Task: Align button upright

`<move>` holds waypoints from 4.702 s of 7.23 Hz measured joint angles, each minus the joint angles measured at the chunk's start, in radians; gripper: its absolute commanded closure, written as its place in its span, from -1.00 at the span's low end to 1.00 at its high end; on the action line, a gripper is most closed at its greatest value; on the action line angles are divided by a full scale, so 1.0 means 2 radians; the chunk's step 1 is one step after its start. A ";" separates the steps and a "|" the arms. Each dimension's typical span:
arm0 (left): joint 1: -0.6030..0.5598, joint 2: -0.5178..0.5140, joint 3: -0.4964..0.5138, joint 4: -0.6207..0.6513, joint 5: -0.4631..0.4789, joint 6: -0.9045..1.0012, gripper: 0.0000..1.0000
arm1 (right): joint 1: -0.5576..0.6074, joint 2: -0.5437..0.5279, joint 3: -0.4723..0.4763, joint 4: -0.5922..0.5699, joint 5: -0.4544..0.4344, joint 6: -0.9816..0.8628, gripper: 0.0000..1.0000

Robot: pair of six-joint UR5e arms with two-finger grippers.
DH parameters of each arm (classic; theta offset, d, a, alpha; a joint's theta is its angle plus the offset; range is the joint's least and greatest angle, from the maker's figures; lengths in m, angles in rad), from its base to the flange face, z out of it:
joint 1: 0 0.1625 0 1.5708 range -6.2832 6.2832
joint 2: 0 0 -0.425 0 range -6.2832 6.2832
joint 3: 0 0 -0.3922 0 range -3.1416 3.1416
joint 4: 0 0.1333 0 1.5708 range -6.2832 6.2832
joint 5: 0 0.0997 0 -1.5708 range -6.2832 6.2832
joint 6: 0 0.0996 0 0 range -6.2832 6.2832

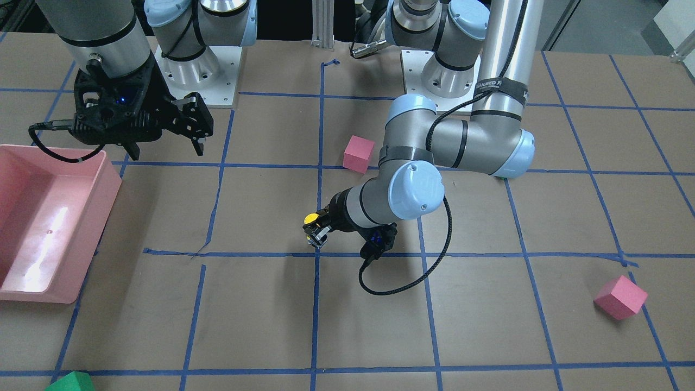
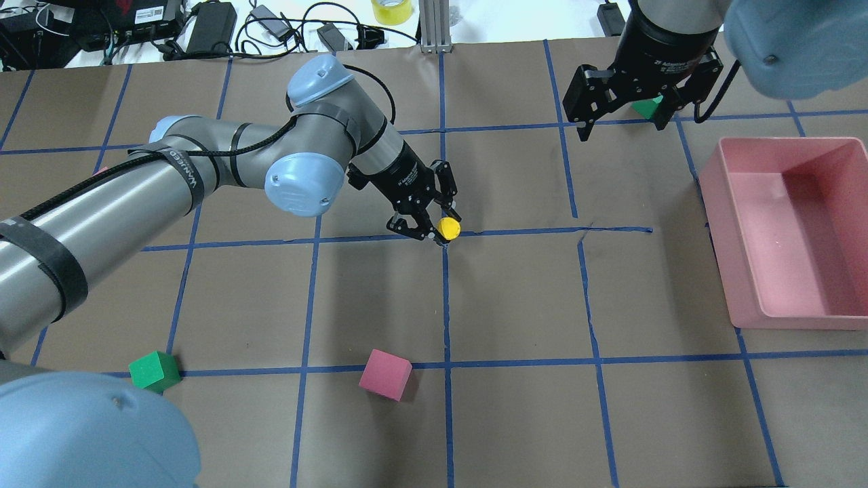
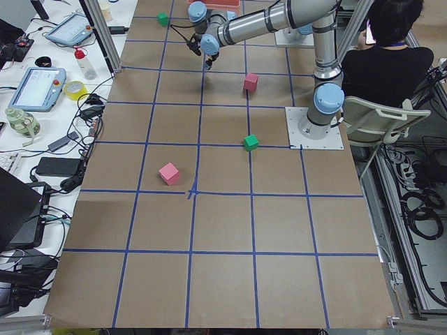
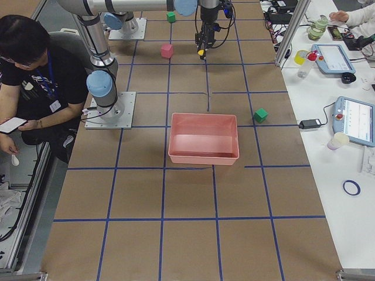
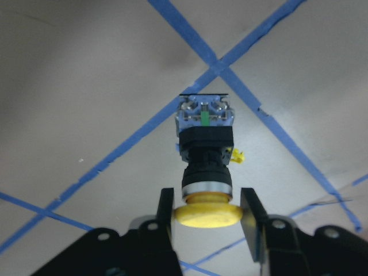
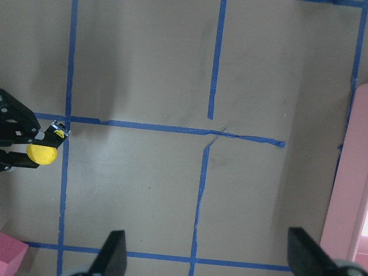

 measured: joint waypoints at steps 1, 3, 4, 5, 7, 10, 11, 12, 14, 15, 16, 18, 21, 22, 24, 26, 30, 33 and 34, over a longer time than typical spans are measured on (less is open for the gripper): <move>0.013 -0.007 0.002 -0.008 -0.013 -0.005 1.00 | 0.000 0.000 0.000 0.000 0.000 0.000 -1.00; 0.023 -0.028 0.017 -0.013 -0.054 -0.026 1.00 | 0.000 0.000 0.000 0.000 0.000 0.000 -1.00; 0.024 -0.038 0.028 -0.015 -0.064 -0.033 1.00 | 0.000 0.000 0.000 0.000 0.000 0.000 -1.00; 0.025 -0.044 0.035 -0.020 -0.066 -0.037 0.89 | 0.000 0.000 0.000 0.000 0.000 0.000 -1.00; 0.026 -0.048 0.038 -0.028 -0.058 -0.040 -1.00 | 0.000 0.000 0.000 0.000 0.000 0.000 -1.00; 0.027 -0.043 0.037 -0.026 -0.044 -0.032 -1.00 | 0.000 0.000 0.000 0.000 0.000 0.000 -1.00; 0.027 -0.030 0.042 -0.022 -0.026 -0.021 -1.00 | 0.000 0.000 0.000 0.000 0.000 -0.001 -1.00; 0.026 -0.012 0.050 -0.022 0.009 -0.012 -1.00 | 0.000 0.000 0.001 0.000 0.000 -0.001 -1.00; 0.021 0.046 0.063 -0.062 0.095 0.075 -1.00 | 0.000 0.000 0.001 0.000 0.000 0.000 -1.00; 0.021 0.080 0.066 -0.096 0.141 0.155 -1.00 | 0.000 0.000 0.001 0.000 0.000 0.000 -1.00; 0.023 0.110 0.067 -0.123 0.183 0.240 -1.00 | 0.000 0.000 0.002 0.000 0.000 -0.001 -1.00; 0.027 0.151 0.066 -0.157 0.232 0.392 -1.00 | 0.000 0.000 0.002 0.000 0.000 0.000 -1.00; 0.030 0.204 0.060 -0.166 0.264 0.482 -1.00 | 0.000 0.000 0.002 0.000 0.001 0.000 -1.00; 0.031 0.215 0.052 -0.165 0.266 0.490 -1.00 | 0.000 0.000 0.002 0.000 0.001 0.000 -1.00; 0.032 0.229 0.034 -0.141 0.268 0.520 -1.00 | 0.000 0.000 0.002 0.000 0.001 0.000 -1.00; 0.033 0.241 0.027 -0.126 0.266 0.539 -1.00 | 0.000 0.000 0.002 0.000 0.001 0.000 -1.00; 0.033 0.244 0.007 -0.121 0.269 0.557 -1.00 | -0.001 0.000 0.002 -0.005 0.001 0.003 -1.00; 0.034 0.241 -0.003 -0.124 0.272 0.556 -1.00 | -0.003 0.000 0.002 -0.016 0.000 0.006 -1.00; 0.035 0.244 -0.001 -0.127 0.280 0.557 -1.00 | -0.006 0.000 0.002 -0.016 -0.001 0.005 -1.00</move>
